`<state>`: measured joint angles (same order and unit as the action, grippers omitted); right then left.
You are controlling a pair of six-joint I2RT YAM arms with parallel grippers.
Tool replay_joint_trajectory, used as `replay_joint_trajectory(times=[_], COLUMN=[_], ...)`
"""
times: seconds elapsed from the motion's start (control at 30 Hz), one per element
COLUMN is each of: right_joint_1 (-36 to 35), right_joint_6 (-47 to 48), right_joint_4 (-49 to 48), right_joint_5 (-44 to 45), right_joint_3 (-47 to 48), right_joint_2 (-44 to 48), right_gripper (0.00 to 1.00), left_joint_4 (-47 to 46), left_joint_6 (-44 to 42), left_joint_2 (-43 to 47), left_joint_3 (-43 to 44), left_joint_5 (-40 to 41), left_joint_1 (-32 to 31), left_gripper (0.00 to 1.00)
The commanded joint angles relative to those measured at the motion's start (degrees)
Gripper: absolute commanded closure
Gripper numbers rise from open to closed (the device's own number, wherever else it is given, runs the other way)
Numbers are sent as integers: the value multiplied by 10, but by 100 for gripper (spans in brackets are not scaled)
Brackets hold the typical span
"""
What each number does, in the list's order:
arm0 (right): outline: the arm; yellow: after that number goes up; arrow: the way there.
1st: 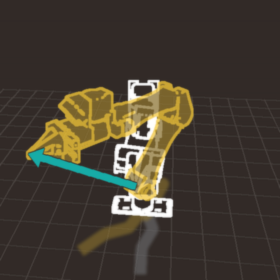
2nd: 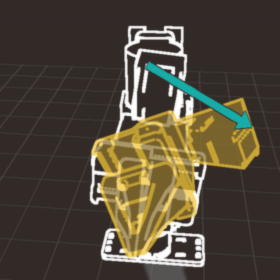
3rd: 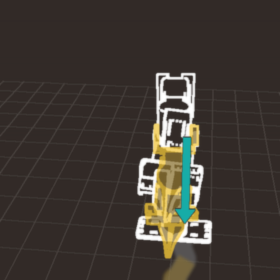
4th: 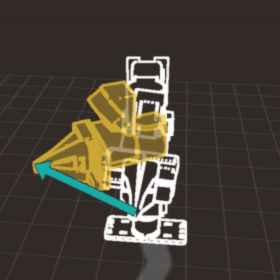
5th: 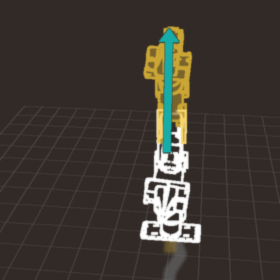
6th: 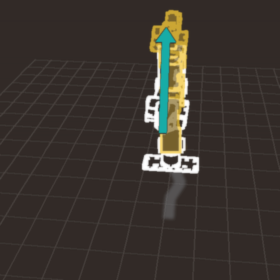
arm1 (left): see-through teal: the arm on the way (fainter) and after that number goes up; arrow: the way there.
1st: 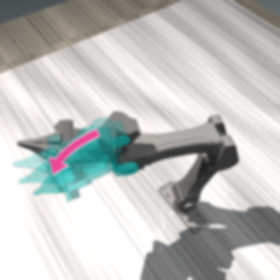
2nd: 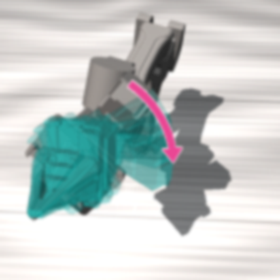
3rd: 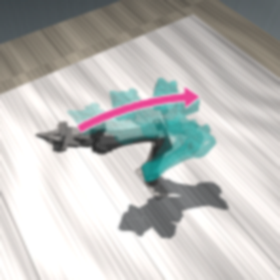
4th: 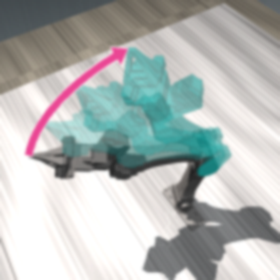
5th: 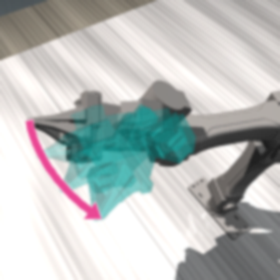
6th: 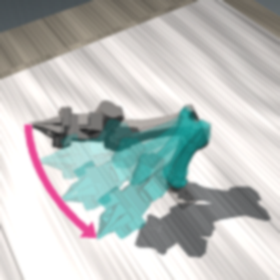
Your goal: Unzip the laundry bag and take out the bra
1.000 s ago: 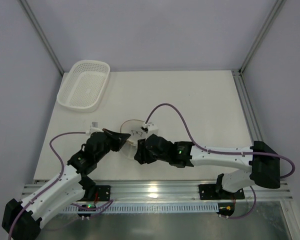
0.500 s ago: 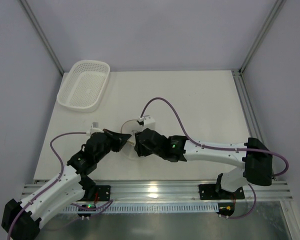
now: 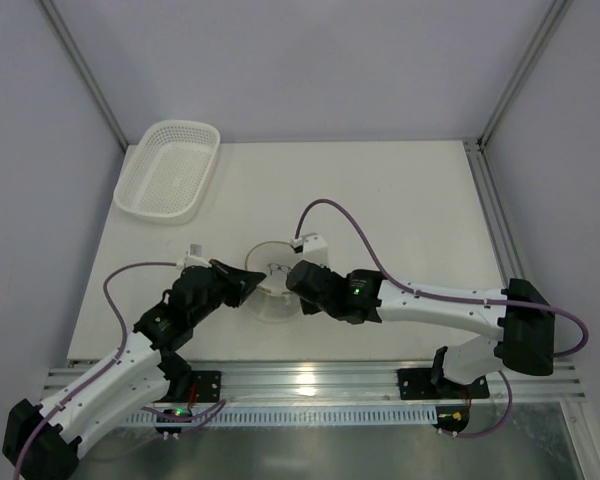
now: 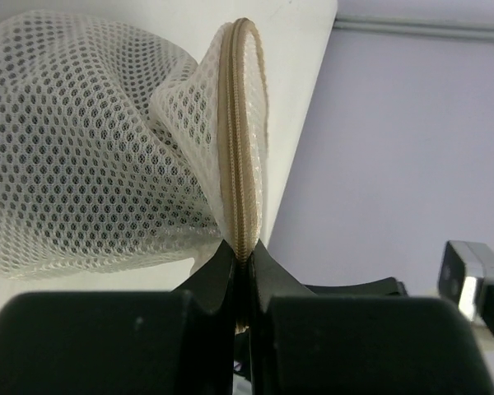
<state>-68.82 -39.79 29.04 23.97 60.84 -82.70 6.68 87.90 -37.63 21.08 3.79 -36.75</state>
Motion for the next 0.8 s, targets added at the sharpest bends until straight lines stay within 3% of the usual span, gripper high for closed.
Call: replay_joint_trajectory(times=[0.0, 0.23, 0.4, 0.53, 0.7, 0.73, 0.77], right_joint_1=[3, 35, 51, 62, 62, 61, 61], right_joint_6=[-13, -4, 5, 1, -6, -6, -11], right_joint_4=[107, 156, 174, 210, 228, 226, 225], right_joint_5=[82, 110, 122, 147, 146, 144, 141], right_joint_3=[-11, -77, -99, -94, -101, -104, -107], right_joint_2=[54, 130, 167, 180, 204, 209, 220], right_gripper=[96, 96, 97, 97, 96, 96, 97], left_joint_4=[16, 27, -82, -22, -28, -33, -37], left_joint_6=[-64, -156, -185, -320, -377, -380, -383], left_joint_2=[-3, -77, -125, -268, -390, -421, -435], left_joint_3=[26, 72, 73, 181, 298, 312, 324], left_joint_5=[-34, -132, -227, -330, -403, -404, -404], left_joint_1=[-2, -1, 3, 18, 27, 27, 28], left_gripper=[100, 100, 100, 100, 99, 84, 77])
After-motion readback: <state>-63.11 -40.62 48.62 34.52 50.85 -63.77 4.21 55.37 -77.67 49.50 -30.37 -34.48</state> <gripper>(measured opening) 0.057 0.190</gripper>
